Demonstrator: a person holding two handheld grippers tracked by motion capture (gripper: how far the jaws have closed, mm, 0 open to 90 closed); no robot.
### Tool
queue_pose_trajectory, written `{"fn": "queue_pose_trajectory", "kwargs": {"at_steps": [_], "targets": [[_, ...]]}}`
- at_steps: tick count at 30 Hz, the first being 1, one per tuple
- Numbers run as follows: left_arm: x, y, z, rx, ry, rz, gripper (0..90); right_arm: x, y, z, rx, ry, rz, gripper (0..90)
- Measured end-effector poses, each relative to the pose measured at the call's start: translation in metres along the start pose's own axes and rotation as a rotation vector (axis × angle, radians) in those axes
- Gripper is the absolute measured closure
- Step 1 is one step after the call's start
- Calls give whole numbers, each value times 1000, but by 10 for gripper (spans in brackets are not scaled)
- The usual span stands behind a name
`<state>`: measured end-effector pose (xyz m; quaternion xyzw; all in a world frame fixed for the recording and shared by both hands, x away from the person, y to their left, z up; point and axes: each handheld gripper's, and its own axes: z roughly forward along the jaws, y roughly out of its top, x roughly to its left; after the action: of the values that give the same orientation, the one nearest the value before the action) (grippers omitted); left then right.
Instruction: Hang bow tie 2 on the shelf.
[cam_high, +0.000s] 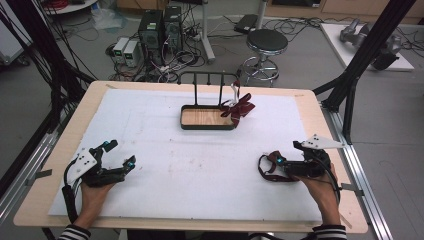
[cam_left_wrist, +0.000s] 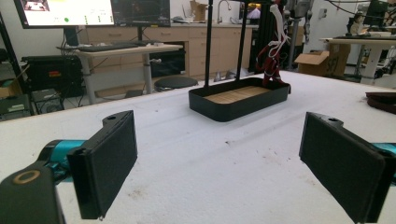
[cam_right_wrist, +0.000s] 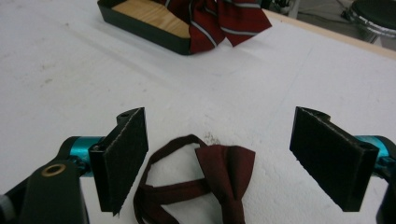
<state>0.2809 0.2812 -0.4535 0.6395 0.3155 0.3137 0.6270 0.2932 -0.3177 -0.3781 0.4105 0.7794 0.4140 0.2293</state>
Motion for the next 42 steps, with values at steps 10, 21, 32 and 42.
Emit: {"fn": "queue_pose_trajectory", "kwargs": {"at_steps": [10,21,32,42], "targets": [[0,0,0,-2,0,1,117,-7,-4,11,131,28,-23,204],[0,0,0,0,0,3,117,-16,-7,19,259,39,-49,259],[0,0,0,1,1,3,117,-20,-11,27,346,56,-62,348],[0,0,0,1,0,3,117,-22,-13,34,408,59,-68,419]]}}
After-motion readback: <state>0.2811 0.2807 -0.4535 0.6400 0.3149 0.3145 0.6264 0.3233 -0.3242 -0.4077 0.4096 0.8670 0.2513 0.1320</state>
